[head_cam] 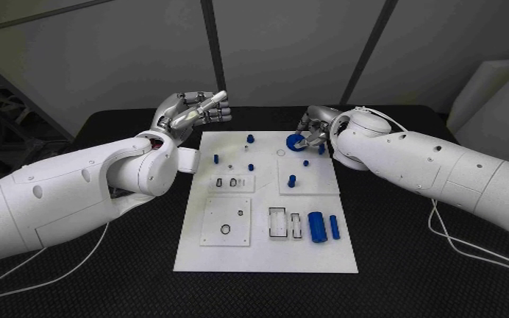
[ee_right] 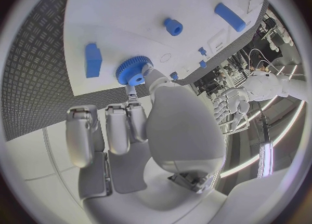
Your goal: Assemble the parts on the task board
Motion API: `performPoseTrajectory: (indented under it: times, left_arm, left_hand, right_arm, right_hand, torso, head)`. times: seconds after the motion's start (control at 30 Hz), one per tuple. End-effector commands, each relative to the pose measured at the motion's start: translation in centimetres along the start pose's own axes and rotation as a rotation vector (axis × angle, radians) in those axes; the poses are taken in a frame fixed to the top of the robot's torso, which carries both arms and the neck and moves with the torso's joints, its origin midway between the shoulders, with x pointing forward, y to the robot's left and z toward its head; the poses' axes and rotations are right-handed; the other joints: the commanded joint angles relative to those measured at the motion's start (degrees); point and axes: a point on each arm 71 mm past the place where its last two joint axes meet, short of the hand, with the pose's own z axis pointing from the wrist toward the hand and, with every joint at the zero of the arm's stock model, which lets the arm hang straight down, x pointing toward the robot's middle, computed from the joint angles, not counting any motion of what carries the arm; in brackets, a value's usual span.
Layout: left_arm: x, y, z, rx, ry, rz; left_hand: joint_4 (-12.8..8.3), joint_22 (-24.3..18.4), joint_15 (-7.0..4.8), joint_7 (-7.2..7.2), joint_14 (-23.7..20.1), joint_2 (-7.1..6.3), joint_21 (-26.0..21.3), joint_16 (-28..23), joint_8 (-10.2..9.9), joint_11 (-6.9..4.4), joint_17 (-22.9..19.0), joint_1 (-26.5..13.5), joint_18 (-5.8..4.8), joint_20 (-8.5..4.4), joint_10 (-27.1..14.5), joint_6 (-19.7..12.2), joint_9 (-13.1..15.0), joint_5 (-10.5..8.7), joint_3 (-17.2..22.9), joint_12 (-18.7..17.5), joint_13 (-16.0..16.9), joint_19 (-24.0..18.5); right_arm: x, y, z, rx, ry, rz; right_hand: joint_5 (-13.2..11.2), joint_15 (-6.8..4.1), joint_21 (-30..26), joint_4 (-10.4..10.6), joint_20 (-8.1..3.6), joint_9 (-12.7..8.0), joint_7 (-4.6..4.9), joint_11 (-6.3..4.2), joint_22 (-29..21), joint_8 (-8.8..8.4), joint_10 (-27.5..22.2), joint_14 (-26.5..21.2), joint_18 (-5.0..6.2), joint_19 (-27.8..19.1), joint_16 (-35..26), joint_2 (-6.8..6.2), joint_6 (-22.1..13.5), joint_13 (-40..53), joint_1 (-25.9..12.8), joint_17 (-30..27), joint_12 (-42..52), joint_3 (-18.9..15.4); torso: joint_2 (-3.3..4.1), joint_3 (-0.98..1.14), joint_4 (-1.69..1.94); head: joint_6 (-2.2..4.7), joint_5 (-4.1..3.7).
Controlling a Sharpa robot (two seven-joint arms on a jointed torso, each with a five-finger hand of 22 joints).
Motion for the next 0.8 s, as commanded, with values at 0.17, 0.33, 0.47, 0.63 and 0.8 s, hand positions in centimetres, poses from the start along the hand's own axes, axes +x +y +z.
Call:
performPoseTrajectory:
  times: [0.17,0.33,0.47,0.63,0.8]
  left_arm:
    - [0.1,-0.1,0.0,0.006,0.011,-0.005]
    - [0.1,-0.1,0.0,0.006,0.011,-0.005]
    - [0.1,-0.1,0.0,0.006,0.010,-0.005]
    - [0.1,-0.1,0.0,0.006,0.011,-0.005]
    - [0.2,-0.1,0.1,0.006,0.013,-0.007]
  left_hand:
    - [-0.33,-0.09,0.31,0.79,0.02,0.40,0.17,-0.39,-0.33,0.38,-0.05,-0.33,-0.87,0.18,0.03,-0.40,-0.06,0.18,0.13,-0.25,-0.06,0.16]
    - [-0.33,-0.09,0.31,0.79,0.02,0.40,0.17,-0.39,-0.33,0.38,-0.05,-0.33,-0.87,0.18,0.03,-0.40,-0.06,0.18,0.13,-0.25,-0.06,0.16]
    - [-0.33,-0.09,0.31,0.79,0.02,0.40,0.17,-0.39,-0.33,0.38,-0.05,-0.33,-0.87,0.18,0.03,-0.40,-0.06,0.18,0.13,-0.25,-0.06,0.16]
    - [-0.33,-0.09,0.31,0.79,0.02,0.40,0.17,-0.39,-0.33,0.38,-0.05,-0.33,-0.87,0.18,0.03,-0.40,-0.06,0.18,0.13,-0.25,-0.06,0.16]
    - [-0.33,-0.09,0.31,0.79,0.02,0.40,0.17,-0.39,-0.33,0.38,-0.05,-0.33,-0.87,0.18,0.03,-0.40,-0.06,0.18,0.13,-0.25,-0.06,0.16]
  right_arm:
    - [-0.8,0.3,-0.5,-0.034,-0.094,-0.025]
    - [-1.3,1.5,-1.1,-0.095,-0.173,-0.025]
    - [-1.4,3.0,-1.7,-0.149,-0.212,-0.029]
    - [-1.2,5.2,-1.9,-0.202,-0.229,-0.045]
    - [-0.7,7.7,-1.4,-0.243,-0.242,-0.066]
  right_hand:
    - [3.79,-0.80,0.18,-1.87,-0.66,1.23,-0.88,-0.96,15.09,0.85,1.35,3.30,-0.86,5.84,0.20,1.84,2.88,6.96,0.25,0.79,1.47,1.32]
    - [4.02,-0.95,0.18,-2.17,-0.82,1.51,-1.10,-1.14,15.09,0.89,1.79,3.36,-0.86,5.84,0.33,1.93,3.54,7.65,-0.21,1.07,2.18,1.49]
    - [4.07,-1.01,0.18,-2.30,-0.87,1.61,-1.18,-1.21,15.09,0.90,1.92,3.39,-0.86,5.84,0.38,1.96,3.78,7.85,-0.38,1.18,2.39,1.56]
    - [4.08,-1.04,0.18,-2.35,-0.91,1.66,-1.20,-1.24,15.09,0.86,1.94,3.39,-0.86,5.84,0.40,1.93,3.86,7.87,-0.55,1.21,2.40,1.55]
    - [4.08,-1.06,0.18,-2.36,-0.93,1.68,-1.20,-1.24,15.09,0.80,1.95,3.40,-0.86,5.84,0.41,1.92,3.86,7.88,-0.69,1.24,2.40,1.55]
  torso:
    - [-0.01,0.04,-0.01]
    - [-0.04,0.02,0.01]
    - [-0.06,-0.01,0.05]
    - [0.00,-0.01,0.05]
    - [0.05,-0.04,0.12]
  head:
    - [0.11,0.07]
    - [0.19,0.06]
    - [0.35,0.10]
    - [0.52,0.21]
    - [0.48,0.34]
